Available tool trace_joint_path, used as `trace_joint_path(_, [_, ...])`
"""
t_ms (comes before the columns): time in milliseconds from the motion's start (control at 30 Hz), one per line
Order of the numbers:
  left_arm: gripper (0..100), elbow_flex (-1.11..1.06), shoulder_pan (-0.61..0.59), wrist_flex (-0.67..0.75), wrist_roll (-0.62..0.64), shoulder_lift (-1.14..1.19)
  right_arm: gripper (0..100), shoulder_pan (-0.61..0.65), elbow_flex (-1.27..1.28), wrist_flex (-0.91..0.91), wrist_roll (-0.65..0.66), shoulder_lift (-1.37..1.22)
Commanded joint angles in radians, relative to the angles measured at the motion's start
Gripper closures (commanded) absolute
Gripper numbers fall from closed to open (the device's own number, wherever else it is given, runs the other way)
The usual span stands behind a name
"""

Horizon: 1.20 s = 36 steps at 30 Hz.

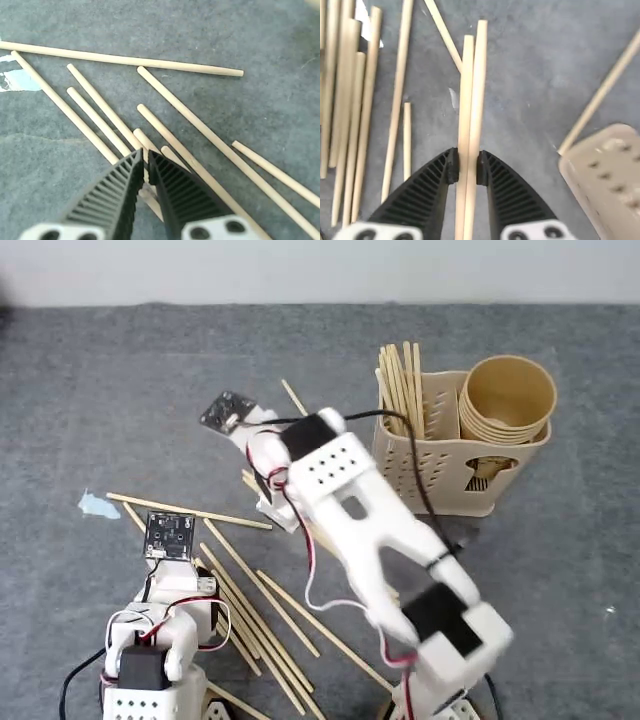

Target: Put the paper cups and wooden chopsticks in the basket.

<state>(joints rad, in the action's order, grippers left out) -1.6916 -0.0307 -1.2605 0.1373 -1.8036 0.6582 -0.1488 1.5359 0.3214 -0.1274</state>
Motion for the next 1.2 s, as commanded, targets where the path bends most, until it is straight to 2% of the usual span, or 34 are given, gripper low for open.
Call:
trace_joint_path(0, [99, 0.008, 0.0, -0.003, 0.011, -0.017, 99.0, -0.001, -0.029, 0.028, -0.003, 0.194])
trace_joint_path(167, [99, 0.008, 0.0, -0.003, 0.011, -0.017, 99.0, -0.036, -0.031, -0.008, -0.003, 0.401])
trace_joint_path(300, [99, 0.008, 0.0, -0.003, 0.011, -0.017, 99.0, -0.114, -0.031, -0.111, -0.003, 0.539])
trace_joint_path(567, [99, 0.008, 0.0, -0.003, 0.011, -0.017, 99.0, -0.278, -0.031, -0.409, -0.009, 0.719])
trace_joint_path(767, [99, 0.008, 0.0, -0.003, 0.011, -0.017, 99.0, -0.423, -0.011, -0.642, -0.011, 0.727])
trace_joint_path(1167, [99, 0.008, 0.0, -0.003, 0.011, -0.017, 98.9, -0.499, 0.459, -1.041, -0.012, 0.728])
